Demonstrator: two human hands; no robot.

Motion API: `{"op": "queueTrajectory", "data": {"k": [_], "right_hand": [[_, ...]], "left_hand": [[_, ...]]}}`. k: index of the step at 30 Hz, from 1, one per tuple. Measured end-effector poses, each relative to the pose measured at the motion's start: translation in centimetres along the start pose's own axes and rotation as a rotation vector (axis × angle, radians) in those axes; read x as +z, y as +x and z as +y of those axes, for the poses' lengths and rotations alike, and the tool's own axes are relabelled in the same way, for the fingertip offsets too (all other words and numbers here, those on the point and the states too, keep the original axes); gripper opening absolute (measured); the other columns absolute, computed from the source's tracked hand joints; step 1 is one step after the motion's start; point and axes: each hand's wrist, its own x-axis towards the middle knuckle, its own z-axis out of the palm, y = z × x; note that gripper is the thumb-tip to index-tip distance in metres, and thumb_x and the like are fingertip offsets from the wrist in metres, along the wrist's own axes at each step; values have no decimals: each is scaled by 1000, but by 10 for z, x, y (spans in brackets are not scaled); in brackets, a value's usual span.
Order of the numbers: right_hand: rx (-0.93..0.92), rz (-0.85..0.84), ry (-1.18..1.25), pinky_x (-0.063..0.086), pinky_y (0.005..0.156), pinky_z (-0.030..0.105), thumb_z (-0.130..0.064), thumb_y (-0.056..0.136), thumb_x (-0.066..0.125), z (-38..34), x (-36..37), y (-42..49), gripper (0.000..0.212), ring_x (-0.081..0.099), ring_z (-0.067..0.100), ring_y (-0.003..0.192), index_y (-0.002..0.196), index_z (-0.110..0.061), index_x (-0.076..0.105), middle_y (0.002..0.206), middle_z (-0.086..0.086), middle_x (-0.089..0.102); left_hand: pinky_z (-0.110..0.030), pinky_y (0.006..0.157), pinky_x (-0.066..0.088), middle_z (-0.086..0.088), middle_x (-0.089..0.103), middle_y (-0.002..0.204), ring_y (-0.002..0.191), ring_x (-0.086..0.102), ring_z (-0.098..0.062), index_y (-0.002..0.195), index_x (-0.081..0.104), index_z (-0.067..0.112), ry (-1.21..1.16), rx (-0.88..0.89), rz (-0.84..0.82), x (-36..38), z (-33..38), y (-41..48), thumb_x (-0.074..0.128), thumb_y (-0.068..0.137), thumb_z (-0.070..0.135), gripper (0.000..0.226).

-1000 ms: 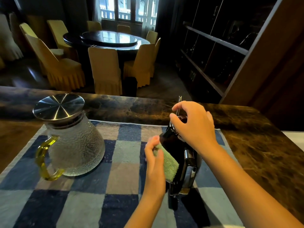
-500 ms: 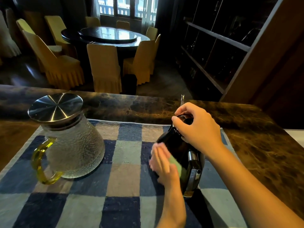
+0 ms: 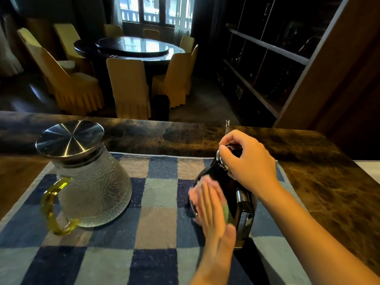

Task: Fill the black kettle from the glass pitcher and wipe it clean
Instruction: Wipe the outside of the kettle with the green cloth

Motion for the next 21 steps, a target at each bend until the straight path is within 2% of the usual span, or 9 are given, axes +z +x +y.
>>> {"op": "queueTrajectory", "data": {"k": [1,3,5,7,12,14,16,19,21], "right_hand": [[0,0,-3,42,60,22,-38,89,53,0,0,0,6,56,1,78,87,-35,57,79,-20,60],[1,7,-3,45,63,25,-39,89,52,-1,-1,0,7,56,3,79,88,-35,58,81,-19,61],[4,21,3,46,64,25,-38,89,53,-1,-1,-1,7,56,3,81,93,-35,58,86,-20,63],[2,49,32,46,65,24,-35,88,54,-1,-2,-2,11,56,1,85,99,-37,56,93,-21,63],[0,81,66,49,66,25,-31,88,55,0,1,-2,13,56,0,88,98,-38,55,92,-22,60],[-5,81,69,49,67,25,-29,88,54,1,3,-2,15,55,0,90,100,-39,54,95,-22,59],[-26,115,59,48,71,28,-26,88,53,2,5,-1,23,51,1,96,108,-36,51,105,-20,56],[-19,144,62,40,73,24,-17,89,51,2,5,1,31,44,0,100,118,-30,48,118,-12,53],[-12,131,58,42,70,25,-17,90,50,2,3,1,27,47,1,99,113,-32,50,116,-14,54]], "left_hand": [[-27,119,-9,32,-17,153,142,-14,6,142,-10,43,-39,11,-94,-4,18,3,13,75,86,83],[-45,120,7,16,7,160,148,5,-8,147,10,41,-222,-16,-174,-21,35,28,22,70,89,92],[-46,117,26,2,40,149,139,35,-13,141,38,35,-265,-77,-113,-30,31,66,31,73,84,84],[-45,113,34,4,55,136,129,48,-12,131,51,39,-135,-175,-119,-36,19,87,32,73,84,75],[-35,118,26,22,40,144,138,34,-4,128,39,51,-145,-242,-116,-40,0,40,34,81,68,50],[-39,121,13,18,19,151,146,15,-12,132,23,45,-130,-286,-17,-33,6,14,35,69,79,73],[-38,121,7,21,11,154,146,6,-3,138,7,48,-69,-254,-73,-31,18,15,28,51,97,102],[-27,114,29,15,41,145,135,36,0,138,32,43,-100,-206,-309,-40,20,62,17,76,82,75],[-15,98,43,8,60,123,113,56,1,116,52,40,-132,-283,-360,-47,17,99,12,94,59,50]]}}
